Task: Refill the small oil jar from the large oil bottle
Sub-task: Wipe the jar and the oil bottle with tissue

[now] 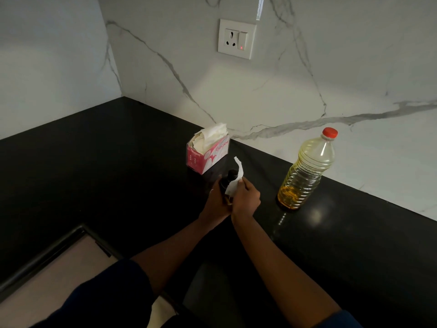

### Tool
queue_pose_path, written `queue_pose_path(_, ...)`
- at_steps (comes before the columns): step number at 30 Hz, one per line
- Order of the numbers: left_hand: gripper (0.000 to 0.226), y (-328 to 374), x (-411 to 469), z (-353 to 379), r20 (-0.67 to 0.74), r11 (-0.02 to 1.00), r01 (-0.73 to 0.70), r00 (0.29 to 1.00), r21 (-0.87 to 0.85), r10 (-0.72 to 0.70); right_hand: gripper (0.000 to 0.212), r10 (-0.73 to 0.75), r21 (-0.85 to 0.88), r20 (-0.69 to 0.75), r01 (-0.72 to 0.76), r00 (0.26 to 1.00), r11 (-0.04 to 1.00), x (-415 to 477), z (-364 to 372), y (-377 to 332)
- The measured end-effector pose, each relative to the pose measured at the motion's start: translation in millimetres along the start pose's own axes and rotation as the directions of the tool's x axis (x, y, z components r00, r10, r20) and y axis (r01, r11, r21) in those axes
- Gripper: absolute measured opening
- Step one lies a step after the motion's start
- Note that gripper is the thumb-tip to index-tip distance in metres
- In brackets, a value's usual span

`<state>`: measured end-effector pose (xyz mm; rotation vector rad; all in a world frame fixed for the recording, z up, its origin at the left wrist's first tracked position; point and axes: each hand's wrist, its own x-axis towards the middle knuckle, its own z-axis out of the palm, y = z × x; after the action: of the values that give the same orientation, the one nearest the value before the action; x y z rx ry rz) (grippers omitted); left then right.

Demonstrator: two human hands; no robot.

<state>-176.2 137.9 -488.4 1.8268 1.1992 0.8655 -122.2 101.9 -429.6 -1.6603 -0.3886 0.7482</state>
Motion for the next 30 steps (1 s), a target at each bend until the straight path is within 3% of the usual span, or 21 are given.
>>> queue_pose_path(3, 0.072, 5.8, -1.7, -9.4, -0.077, 0.996, -0.082, 0.994, -0.023, 0.080, 0.031, 0.023, 0.035, 0.018, -0.024, 1.000, 0.999, 11.2, -3.9, 1.7)
queue_pose_path(6, 0.063, 19.1, -1.2, -18.8, -0.011, 0.983, -0.173, 0.985, -0.064, 0.173, 0.029, -0.031, 0.074, 0.053, 0.027, 0.998, 0.997, 8.6, -6.5, 9.7)
queue_pose_path(12, 0.050, 13.3, 8.2, -18.0, 0.071, 0.988, -0.136, 0.987, -0.078, 0.141, 0.029, -0.003, 0.181, -0.038, 0.010, 0.999, 0.983, 5.2, -5.0, 26.0)
queue_pose_path(17, 0.047, 14.1, 11.4, -20.7, 0.084, 0.994, -0.105, 0.991, -0.028, 0.107, 0.033, -0.019, 0.138, -0.120, 0.035, 0.993, 0.990, -10.7, 2.6, 34.8)
queue_pose_path(24, 0.046, 13.1, 12.6, -21.5, 0.097, 0.999, -0.038, 0.994, -0.037, 0.042, 0.028, -0.006, 0.078, -0.053, 0.011, 0.999, 0.997, 13.1, -1.8, 29.8)
queue_pose_path(30, 0.038, 21.8, 15.0, -18.2, -0.019, 1.000, -0.014, 1.000, -0.019, 0.013, 0.028, 0.093, -0.031, 0.037, -0.092, 0.995, 0.995, 16.9, -7.3, 50.3)
